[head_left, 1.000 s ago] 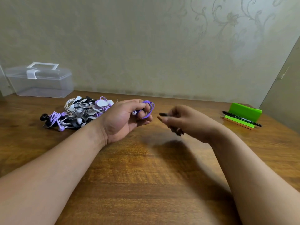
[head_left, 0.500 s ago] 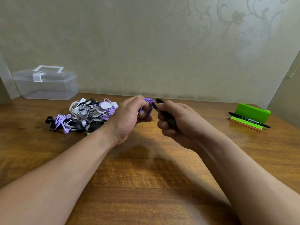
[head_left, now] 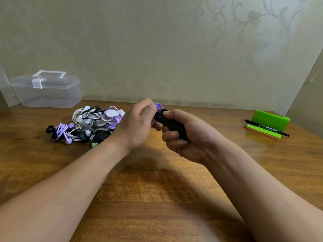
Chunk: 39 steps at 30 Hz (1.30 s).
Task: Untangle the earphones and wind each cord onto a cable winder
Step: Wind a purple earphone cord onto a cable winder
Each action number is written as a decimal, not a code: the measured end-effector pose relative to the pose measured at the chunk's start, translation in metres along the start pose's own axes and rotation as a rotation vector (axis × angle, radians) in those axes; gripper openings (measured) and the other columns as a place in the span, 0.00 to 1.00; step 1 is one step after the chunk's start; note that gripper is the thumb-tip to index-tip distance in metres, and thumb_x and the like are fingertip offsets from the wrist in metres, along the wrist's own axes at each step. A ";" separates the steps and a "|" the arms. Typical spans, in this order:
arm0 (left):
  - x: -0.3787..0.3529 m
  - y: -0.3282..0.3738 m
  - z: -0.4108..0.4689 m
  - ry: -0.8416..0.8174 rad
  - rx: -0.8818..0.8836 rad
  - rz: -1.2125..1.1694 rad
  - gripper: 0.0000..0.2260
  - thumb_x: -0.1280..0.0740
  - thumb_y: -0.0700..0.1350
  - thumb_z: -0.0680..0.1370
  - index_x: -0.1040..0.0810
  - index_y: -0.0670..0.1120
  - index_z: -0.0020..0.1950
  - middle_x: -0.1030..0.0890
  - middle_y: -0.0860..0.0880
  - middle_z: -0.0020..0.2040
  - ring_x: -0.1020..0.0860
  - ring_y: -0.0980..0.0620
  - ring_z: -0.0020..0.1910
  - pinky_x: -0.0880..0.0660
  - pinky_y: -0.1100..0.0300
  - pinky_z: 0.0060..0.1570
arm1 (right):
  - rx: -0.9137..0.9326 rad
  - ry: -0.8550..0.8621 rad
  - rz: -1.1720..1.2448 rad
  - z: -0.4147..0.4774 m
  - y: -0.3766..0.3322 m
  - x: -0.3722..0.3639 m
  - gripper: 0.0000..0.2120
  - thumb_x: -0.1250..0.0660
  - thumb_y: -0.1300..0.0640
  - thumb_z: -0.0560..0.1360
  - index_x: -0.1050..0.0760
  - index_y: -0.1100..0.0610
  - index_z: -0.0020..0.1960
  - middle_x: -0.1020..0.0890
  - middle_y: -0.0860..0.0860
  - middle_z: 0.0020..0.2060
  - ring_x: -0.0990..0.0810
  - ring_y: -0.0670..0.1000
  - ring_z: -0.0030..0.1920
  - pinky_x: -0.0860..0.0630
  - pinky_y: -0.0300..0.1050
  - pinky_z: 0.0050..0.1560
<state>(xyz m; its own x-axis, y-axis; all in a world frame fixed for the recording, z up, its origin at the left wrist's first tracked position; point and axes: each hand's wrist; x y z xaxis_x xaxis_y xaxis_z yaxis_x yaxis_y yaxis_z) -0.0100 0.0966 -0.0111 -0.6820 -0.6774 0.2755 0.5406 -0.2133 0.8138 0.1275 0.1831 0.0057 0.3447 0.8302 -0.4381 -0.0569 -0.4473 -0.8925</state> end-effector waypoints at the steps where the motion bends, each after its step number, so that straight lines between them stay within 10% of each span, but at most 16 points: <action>1: -0.001 0.000 0.000 0.011 -0.005 0.013 0.14 0.42 0.47 0.84 0.32 0.45 0.38 0.28 0.57 0.28 0.25 0.57 0.31 0.29 0.53 0.42 | 0.004 0.000 0.006 0.001 0.001 0.000 0.10 0.42 0.57 0.85 0.27 0.61 0.60 0.21 0.53 0.39 0.34 0.43 0.27 0.41 0.31 0.19; 24: -0.014 -0.004 -0.003 0.080 -0.059 0.002 0.10 0.40 0.51 0.82 0.29 0.44 0.51 0.21 0.52 0.37 0.22 0.55 0.36 0.25 0.52 0.42 | 0.349 0.243 -0.394 0.005 0.015 -0.007 0.15 0.45 0.60 0.84 0.23 0.55 0.65 0.23 0.54 0.39 0.30 0.49 0.29 0.37 0.41 0.26; 34: -0.017 -0.004 -0.006 0.104 -0.125 0.021 0.07 0.43 0.48 0.86 0.28 0.48 0.54 0.21 0.49 0.38 0.24 0.53 0.37 0.27 0.54 0.42 | 0.395 0.245 -0.421 -0.001 0.004 -0.010 0.10 0.45 0.63 0.83 0.29 0.59 0.45 0.27 0.49 0.28 0.34 0.50 0.27 0.47 0.48 0.32; 39: -0.018 -0.002 -0.009 0.100 -0.162 0.036 0.07 0.42 0.46 0.87 0.27 0.47 0.53 0.23 0.52 0.38 0.26 0.54 0.37 0.28 0.56 0.41 | 0.374 0.223 -0.332 0.002 0.004 -0.010 0.11 0.45 0.63 0.83 0.27 0.62 0.60 0.25 0.51 0.32 0.34 0.49 0.26 0.44 0.41 0.27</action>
<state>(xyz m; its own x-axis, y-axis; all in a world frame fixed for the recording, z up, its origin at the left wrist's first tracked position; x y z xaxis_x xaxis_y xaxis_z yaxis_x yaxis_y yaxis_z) 0.0063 0.1030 -0.0223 -0.6130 -0.7516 0.2437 0.6411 -0.2928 0.7094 0.1217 0.1740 0.0066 0.5891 0.7977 -0.1290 -0.2262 0.0095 -0.9740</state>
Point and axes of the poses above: each hand's wrist, its own z-axis towards the middle knuckle, its own x-axis out of the back of the hand, y = z × x
